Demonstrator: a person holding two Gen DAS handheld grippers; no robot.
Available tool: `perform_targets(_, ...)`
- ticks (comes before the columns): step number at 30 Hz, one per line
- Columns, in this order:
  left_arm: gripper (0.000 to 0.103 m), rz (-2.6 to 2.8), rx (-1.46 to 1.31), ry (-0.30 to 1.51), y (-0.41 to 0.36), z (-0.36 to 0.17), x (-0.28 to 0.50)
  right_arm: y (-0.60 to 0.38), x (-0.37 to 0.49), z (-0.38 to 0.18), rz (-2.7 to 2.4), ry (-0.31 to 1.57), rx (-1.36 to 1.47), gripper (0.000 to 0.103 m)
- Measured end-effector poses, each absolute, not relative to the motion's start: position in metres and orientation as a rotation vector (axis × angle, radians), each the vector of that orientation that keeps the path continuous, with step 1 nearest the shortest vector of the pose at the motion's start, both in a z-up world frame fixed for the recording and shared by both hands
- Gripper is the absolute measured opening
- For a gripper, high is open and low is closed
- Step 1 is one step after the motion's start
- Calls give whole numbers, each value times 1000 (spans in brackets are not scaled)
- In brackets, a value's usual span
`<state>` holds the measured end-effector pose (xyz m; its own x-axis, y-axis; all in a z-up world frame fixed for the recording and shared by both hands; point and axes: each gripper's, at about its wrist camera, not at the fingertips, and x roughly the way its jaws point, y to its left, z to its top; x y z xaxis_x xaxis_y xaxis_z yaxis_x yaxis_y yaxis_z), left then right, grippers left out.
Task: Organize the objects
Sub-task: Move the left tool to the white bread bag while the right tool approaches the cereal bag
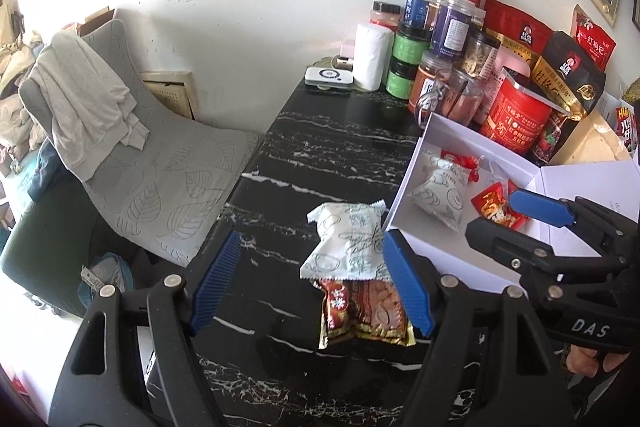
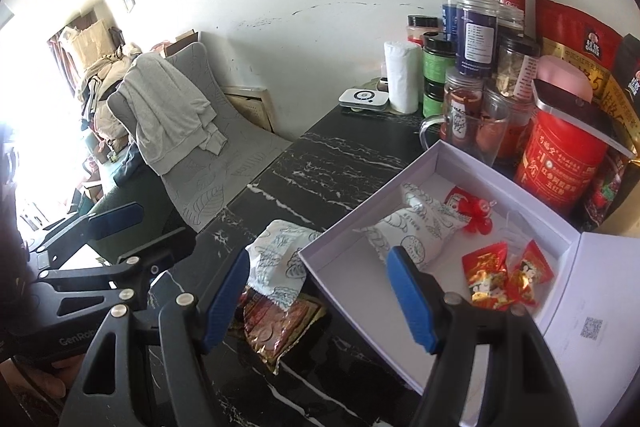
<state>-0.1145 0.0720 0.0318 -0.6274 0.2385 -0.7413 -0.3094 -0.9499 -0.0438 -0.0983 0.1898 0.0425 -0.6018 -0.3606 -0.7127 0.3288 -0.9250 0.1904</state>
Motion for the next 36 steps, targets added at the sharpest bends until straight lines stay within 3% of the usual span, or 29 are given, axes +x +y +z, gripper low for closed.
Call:
perform_targets(32, 73, 2461, -1280, 213, 45, -34, -133, 157, -72, -50, -2377, -113, 1374, 72)
perform_targets(36, 73, 2453, -1274, 207, 44, -37, -140, 157, -81, -61, -2357, -143, 1402, 66)
